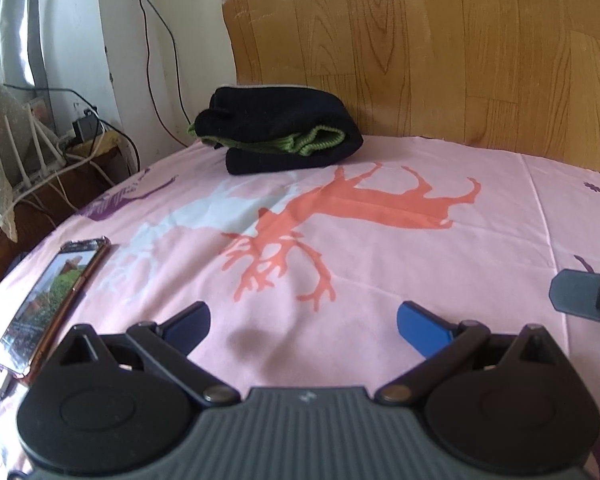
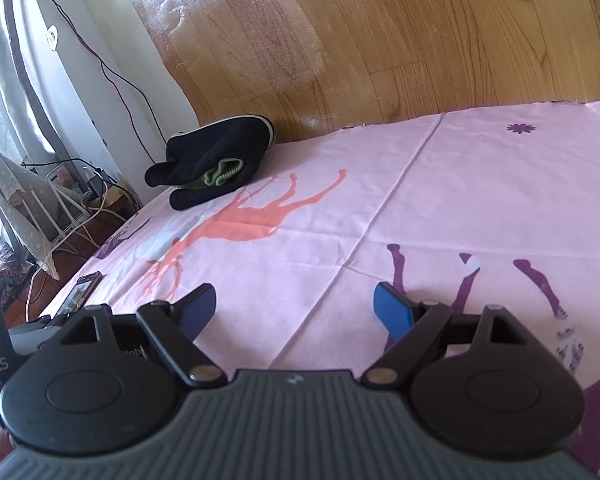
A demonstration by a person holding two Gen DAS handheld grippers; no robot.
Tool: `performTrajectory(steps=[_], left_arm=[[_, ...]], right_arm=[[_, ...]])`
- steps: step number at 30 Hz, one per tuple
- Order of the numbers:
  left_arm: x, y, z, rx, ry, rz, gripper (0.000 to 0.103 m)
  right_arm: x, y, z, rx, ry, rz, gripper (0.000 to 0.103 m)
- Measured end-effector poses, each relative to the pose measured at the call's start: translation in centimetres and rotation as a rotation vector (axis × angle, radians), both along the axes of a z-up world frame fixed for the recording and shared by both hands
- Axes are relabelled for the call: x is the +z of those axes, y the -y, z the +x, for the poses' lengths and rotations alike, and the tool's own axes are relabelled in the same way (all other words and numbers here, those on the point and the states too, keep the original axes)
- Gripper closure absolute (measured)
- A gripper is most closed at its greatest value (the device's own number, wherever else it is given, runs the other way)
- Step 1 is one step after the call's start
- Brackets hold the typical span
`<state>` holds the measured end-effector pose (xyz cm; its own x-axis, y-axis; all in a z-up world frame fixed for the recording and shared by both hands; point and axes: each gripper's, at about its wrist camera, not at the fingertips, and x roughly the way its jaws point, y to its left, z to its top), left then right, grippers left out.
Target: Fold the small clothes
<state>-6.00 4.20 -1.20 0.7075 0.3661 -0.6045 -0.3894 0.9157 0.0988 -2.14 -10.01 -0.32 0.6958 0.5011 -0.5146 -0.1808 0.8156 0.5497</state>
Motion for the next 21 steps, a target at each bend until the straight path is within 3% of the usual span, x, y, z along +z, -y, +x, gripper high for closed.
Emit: performTrajectory(steps=[7, 21], left_arm=[[-0.09, -0.69, -0.1, -0.004, -0.006, -0.053, 0.0], [0.0, -0.86, -0.19, 0.0, 0.005, -0.053, 0.0]], right_arm=[[0.03, -0.14, -0.01, 0.002, 0.002, -0.012, 0.015], [0.06, -0.17, 0.0, 0.002, 0.002, -0.012, 0.015]])
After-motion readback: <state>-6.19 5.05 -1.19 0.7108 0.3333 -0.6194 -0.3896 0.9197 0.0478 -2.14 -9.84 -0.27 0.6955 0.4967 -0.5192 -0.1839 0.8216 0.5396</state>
